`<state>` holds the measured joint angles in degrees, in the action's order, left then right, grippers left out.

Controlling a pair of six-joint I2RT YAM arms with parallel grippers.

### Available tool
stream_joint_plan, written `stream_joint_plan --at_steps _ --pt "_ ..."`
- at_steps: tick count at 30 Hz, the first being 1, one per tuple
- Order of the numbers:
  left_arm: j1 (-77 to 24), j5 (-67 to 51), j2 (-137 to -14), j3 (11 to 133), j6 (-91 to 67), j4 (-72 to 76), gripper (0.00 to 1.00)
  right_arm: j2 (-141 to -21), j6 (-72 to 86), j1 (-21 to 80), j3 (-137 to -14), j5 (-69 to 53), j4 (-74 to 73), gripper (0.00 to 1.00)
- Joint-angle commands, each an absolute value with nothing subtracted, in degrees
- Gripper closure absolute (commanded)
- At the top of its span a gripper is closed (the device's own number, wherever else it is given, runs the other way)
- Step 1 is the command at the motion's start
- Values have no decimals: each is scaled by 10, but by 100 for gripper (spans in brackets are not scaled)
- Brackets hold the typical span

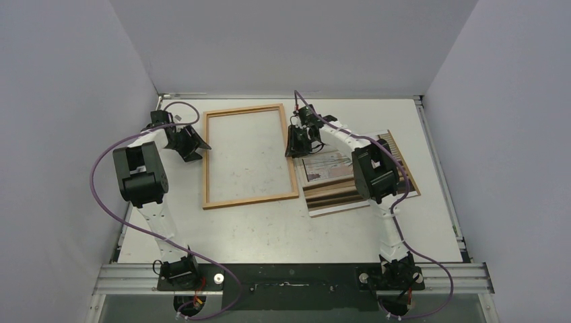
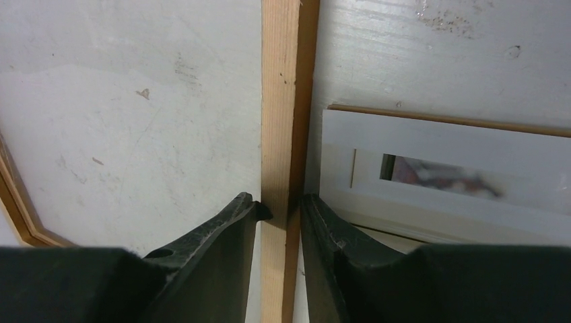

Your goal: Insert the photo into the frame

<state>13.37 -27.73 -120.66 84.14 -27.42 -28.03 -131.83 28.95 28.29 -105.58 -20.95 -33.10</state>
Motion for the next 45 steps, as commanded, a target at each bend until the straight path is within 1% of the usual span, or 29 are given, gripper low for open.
stream_joint_plan --at_steps 1,6,9,15,20,23,28,31,39,45 --pt "127 -261 -1217 825 -253 -293 48 -1337 273 297 -1061 -186 -381 68" --pt "127 -262 -1218 828 -252 -295 48 -1337 275 298 -1066 -177 -385 60" --pt "127 -261 -1218 831 -249 -298 48 -1326 276 298 -1067 -183 -383 58" --pt "127 -260 -1218 831 -247 -300 48 -1282 303 294 -1056 -212 -328 52" --pt "127 -260 -1219 832 -247 -300 48 -1286 315 287 -1060 -216 -312 47" --pt "127 -261 -1219 832 -246 -300 48 -1305 307 288 -1075 -206 -329 48" --pt "127 -261 -1221 833 -245 -301 48 -1330 292 293 -1087 -187 -358 59" --pt "127 -261 -1221 833 -244 -302 48 -1335 278 297 -1084 -170 -373 63" --pt "127 -262 -1222 834 -243 -303 48 -1351 263 301 -1086 -132 -415 68" --pt "127 -264 -1222 835 -243 -303 48 -1358 271 301 -1113 -118 -443 70"
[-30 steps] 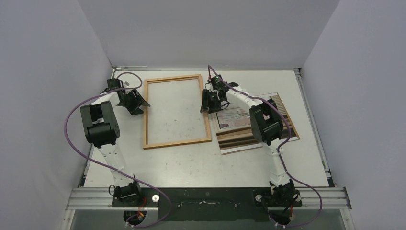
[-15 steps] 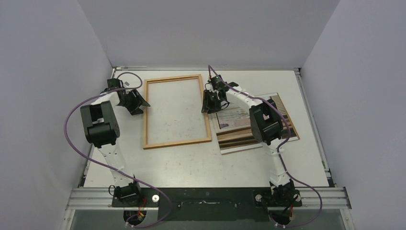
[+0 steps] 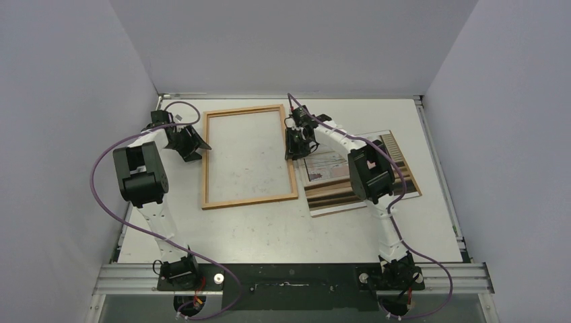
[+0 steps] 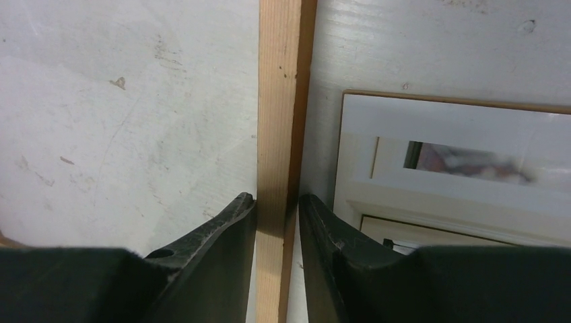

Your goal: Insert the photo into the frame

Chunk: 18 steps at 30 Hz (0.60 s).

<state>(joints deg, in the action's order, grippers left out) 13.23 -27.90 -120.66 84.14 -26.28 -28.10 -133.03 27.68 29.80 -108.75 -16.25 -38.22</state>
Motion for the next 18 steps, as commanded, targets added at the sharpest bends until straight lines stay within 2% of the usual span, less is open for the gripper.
stream_joint_plan --at_steps 1,11,18 --pt "127 -264 -1221 835 -243 -303 48 -1361 273 301 -1119 -117 -449 70" --pt "128 -261 -1238 919 -251 -318 46 -1321 307 272 -1162 -161 -350 52" --pt "129 -257 -1246 951 -262 -288 39 -1353 342 231 -1191 -184 -236 51"
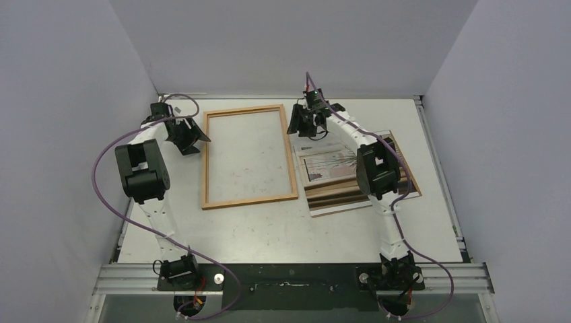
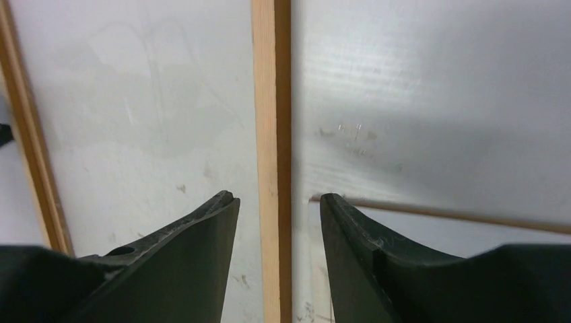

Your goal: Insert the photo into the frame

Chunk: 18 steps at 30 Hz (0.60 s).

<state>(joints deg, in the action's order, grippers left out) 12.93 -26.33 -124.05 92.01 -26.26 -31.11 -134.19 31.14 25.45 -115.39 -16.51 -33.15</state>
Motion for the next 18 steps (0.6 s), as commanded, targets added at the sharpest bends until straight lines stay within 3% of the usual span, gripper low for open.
stream_joint_plan --at_steps 1,13,18 --pt "129 -260 -1247 952 -263 -281 38 -1359 346 229 -1196 -189 -217 51" --pt "127 -266 -1290 968 -274 -198 39 -1453 334 234 -1261 -150 -74 50" --pt "124 -313 -1310 969 -279 -164 44 -1476 331 243 -1268 -131 -47 63"
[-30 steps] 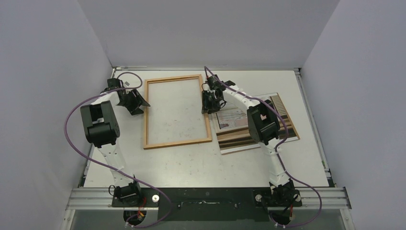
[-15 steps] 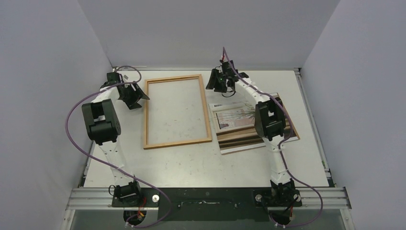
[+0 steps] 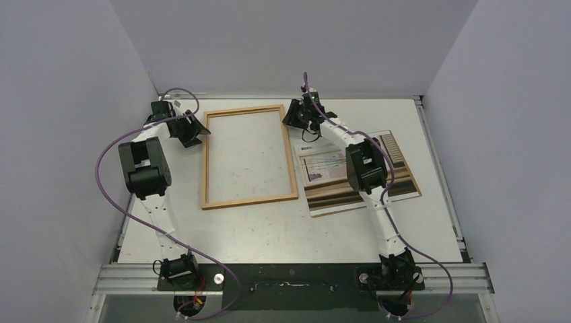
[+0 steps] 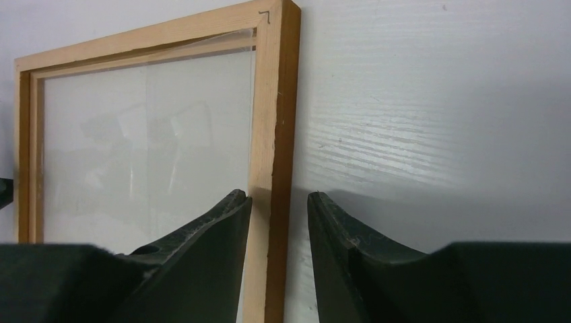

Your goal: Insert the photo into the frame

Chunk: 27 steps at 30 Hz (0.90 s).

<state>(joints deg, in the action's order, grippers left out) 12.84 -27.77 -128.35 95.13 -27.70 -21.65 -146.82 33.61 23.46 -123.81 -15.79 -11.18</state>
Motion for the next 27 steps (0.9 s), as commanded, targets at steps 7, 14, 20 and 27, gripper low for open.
stream_joint_plan --at_steps 7,14,20,27 --pt "115 -330 -1311 955 -274 -157 48 -1500 305 249 -1273 -129 -73 70" --pt "105 -331 -1318 959 -279 -158 49 -1502 245 265 -1247 -113 -130 71" --pt "99 -324 -1316 959 -280 -158 49 -1502 152 289 -1245 -28 -201 73" --pt "99 -319 -1309 958 -276 -166 49 -1490 117 293 -1221 41 -218 77"
